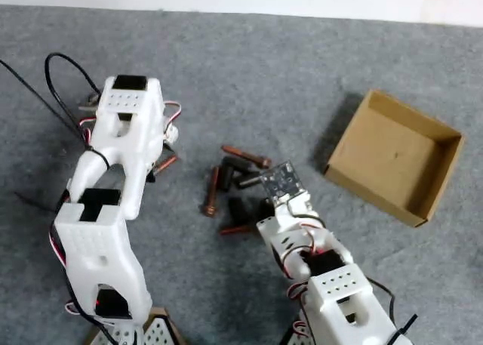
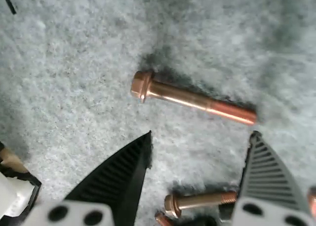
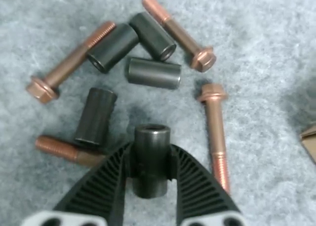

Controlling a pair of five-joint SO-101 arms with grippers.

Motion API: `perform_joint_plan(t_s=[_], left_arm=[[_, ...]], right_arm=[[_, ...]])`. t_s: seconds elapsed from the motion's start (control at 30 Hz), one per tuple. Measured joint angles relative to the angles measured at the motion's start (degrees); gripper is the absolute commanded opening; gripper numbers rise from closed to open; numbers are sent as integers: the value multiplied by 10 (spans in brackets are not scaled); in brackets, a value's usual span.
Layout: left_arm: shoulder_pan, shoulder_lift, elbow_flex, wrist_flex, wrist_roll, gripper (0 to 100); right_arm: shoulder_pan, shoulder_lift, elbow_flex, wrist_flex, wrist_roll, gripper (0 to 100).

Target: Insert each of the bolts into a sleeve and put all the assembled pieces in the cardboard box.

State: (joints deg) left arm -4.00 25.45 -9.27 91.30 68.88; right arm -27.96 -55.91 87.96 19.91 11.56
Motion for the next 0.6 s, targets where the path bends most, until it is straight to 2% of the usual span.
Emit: perform_joint_plan(t_s=[0.13,0.3,0.47,0.6], left_arm=[[0,0,33,-46,1,287],[-9,-13,103,-129,61,287],[-27,-17,157,-216,81,287],[-37,-27,184,-248,95,287]], right_arm=[[0,0,0,0,0,4],[0,0,0,0,0,4],[0,0,0,0,0,4],[0,0,0,0,0,4]])
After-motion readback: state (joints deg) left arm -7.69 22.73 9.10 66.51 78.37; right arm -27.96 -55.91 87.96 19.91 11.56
